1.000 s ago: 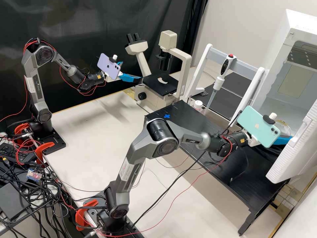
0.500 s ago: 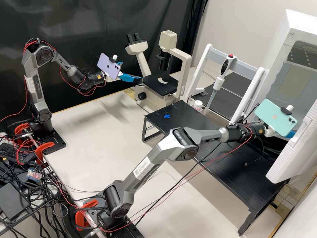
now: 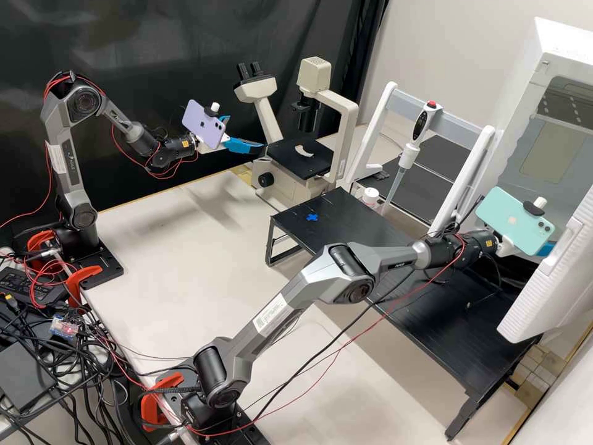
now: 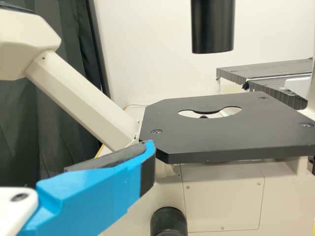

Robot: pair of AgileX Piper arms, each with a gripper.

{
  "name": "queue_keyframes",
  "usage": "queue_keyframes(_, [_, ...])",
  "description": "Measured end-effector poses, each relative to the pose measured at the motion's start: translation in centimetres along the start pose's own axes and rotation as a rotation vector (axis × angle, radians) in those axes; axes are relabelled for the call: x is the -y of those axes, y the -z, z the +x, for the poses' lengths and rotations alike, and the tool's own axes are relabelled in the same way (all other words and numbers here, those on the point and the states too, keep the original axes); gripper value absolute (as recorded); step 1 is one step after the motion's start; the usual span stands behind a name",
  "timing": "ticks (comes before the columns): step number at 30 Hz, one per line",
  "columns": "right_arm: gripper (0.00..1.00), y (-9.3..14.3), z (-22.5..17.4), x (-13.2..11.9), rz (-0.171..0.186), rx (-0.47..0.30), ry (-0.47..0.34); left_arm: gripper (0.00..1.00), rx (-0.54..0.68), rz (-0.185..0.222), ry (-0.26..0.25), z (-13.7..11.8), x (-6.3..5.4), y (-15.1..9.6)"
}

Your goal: Move the petri dish to the incubator

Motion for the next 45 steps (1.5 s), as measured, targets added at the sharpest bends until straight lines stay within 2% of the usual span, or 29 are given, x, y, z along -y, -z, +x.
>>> queue_keyframes(9, [0.0,1.8,-0.9,1.5,-0.025,-0.035,0.034,1.0,0.0,0.0,0.0,0.0,0.0,0.0])
queue_keyframes(10, [1.0,1.8,-0.9,1.5,-0.025,-0.035,0.035,1.0,0.0,0.0,0.0,0.0,0.0,0.0])
queue_keyframes(17, [1.0,2.2,-0.9,1.2,-0.05,-0.028,0.039,1.0,0.0,0.0,0.0,0.0,0.0,0.0])
queue_keyframes(25, [1.0,2.2,-0.9,1.3,-0.052,-0.021,0.052,1.0,0.0,0.0,0.0,0.0,0.0,0.0])
queue_keyframes(31, [1.0,1.2,-1.2,2.1,-0.049,0.001,0.059,1.0,0.0,0.0,0.0,0.0,0.0,0.0])
queue_keyframes(36, [1.0,0.5,-2.5,1.3,-0.055,0.003,0.008,1.0,0.0,0.0,0.0,0.0,0.0,0.0])
queue_keyframes(39, [1.0,0.1,-3.6,0.4,-0.034,0.006,-0.033,1.0,0.0,0.0,0.0,0.0,0.0,0.0])
queue_keyframes(45, [1.0,-1.2,-6.1,-0.2,-0.052,0.014,-0.071,1.0,0.0,0.0,0.0,0.0,0.0,0.0])
